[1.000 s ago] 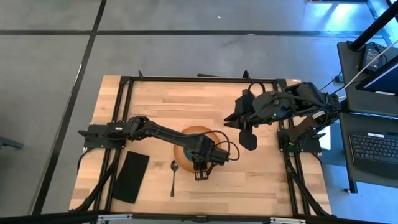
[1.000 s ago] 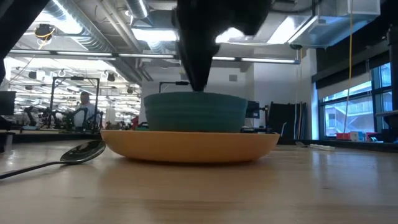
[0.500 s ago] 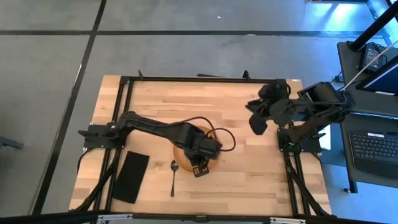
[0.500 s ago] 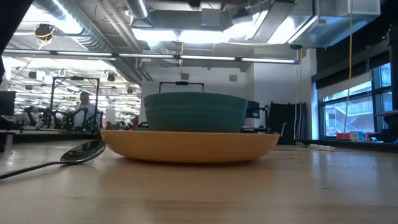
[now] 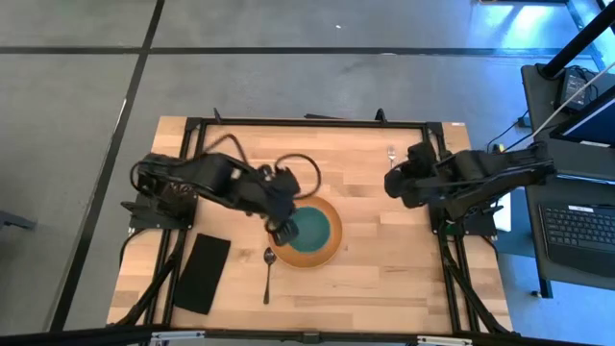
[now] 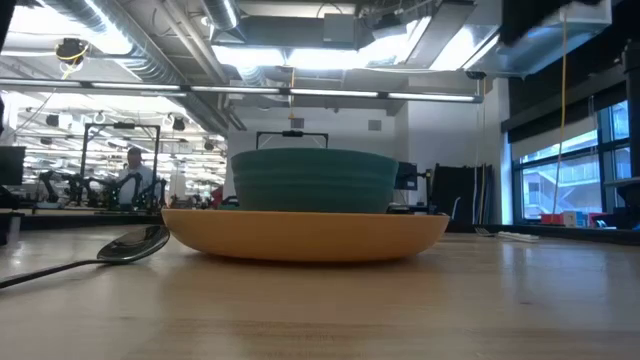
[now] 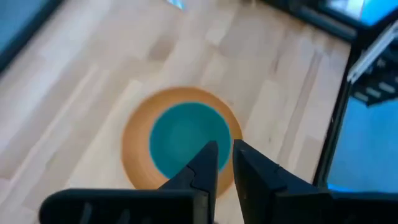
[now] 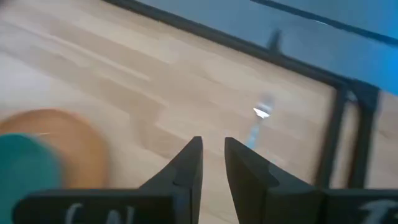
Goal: Set table place
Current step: Put the blue fork to the right of the orange plate
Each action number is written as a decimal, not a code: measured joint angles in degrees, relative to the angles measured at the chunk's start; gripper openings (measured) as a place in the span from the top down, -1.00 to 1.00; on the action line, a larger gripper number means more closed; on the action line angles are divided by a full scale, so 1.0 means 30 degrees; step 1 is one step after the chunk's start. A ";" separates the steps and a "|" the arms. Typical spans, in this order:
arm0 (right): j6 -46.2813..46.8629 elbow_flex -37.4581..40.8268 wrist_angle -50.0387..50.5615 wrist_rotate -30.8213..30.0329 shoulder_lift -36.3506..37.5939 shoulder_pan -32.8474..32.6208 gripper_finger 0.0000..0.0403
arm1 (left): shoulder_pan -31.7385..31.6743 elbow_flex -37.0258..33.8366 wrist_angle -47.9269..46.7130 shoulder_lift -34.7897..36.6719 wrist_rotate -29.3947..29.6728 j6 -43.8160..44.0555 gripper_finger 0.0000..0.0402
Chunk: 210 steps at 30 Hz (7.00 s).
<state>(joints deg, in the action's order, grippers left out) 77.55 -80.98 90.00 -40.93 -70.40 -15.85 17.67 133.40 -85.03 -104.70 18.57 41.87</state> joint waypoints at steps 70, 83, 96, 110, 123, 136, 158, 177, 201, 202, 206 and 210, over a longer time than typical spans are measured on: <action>0.0981 1.8544 -2.0701 0.0530 0.0345 0.9337 0.32 | -0.2747 -0.0013 0.0087 0.1781 0.0931 -0.1152 0.74; -0.0603 1.9924 -2.2321 0.2068 0.0345 1.0919 0.32 | -0.2747 -0.0013 0.0087 0.1775 0.0931 -0.1158 0.87; -0.2511 2.0621 -2.5121 0.2200 0.0227 1.1989 0.32 | -0.2747 -0.0007 0.0087 0.1775 0.0933 -0.1158 0.98; -0.2605 2.0504 -2.8086 0.1559 -0.3719 1.2120 0.32 | -0.2747 -0.0007 0.0087 0.1775 0.0938 -0.1158 0.89; -0.3295 2.0544 -2.7769 0.1084 -0.4081 1.2215 0.88 | -0.2747 -0.0010 0.0087 0.1775 0.0938 -0.1158 0.76; -0.4953 1.9459 -2.8259 0.1950 -0.2020 1.1784 0.88 | -0.2747 -0.0014 0.0080 0.1775 0.0938 -0.1158 0.69; -0.4311 1.3814 -2.2209 0.1933 0.3636 0.2415 0.88 | -0.2747 -0.0012 0.0116 0.1768 0.0932 -0.1158 0.90; 0.8013 1.2343 -2.0544 -0.1702 -0.5781 -0.5971 0.88 | -0.2760 -0.0015 0.0390 0.1768 0.1113 -0.1035 0.95; 1.3087 0.6582 -1.4868 -0.0126 -1.4324 -0.5640 0.88 | -0.2760 -0.0015 0.0393 0.1768 0.1098 0.0423 0.71; 1.3041 0.6582 -1.4964 -0.0076 -1.4376 -0.5599 0.85 | -0.2760 -0.0015 0.0393 0.1768 0.1098 0.0423 0.70; 1.2994 0.6494 -1.5261 -0.0253 -1.4808 -0.5577 0.58 | -0.2755 -0.0015 0.0470 0.1768 0.1098 0.0423 0.68; 1.2917 0.6509 -1.5438 -0.0223 -1.4792 -0.5571 0.38 | -0.2757 -0.0015 0.0561 0.1768 0.1091 0.0423 0.66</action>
<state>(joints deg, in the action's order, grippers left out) 116.30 -61.45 43.68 -41.60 -114.77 -32.56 9.40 133.36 -83.35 -99.39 21.85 43.13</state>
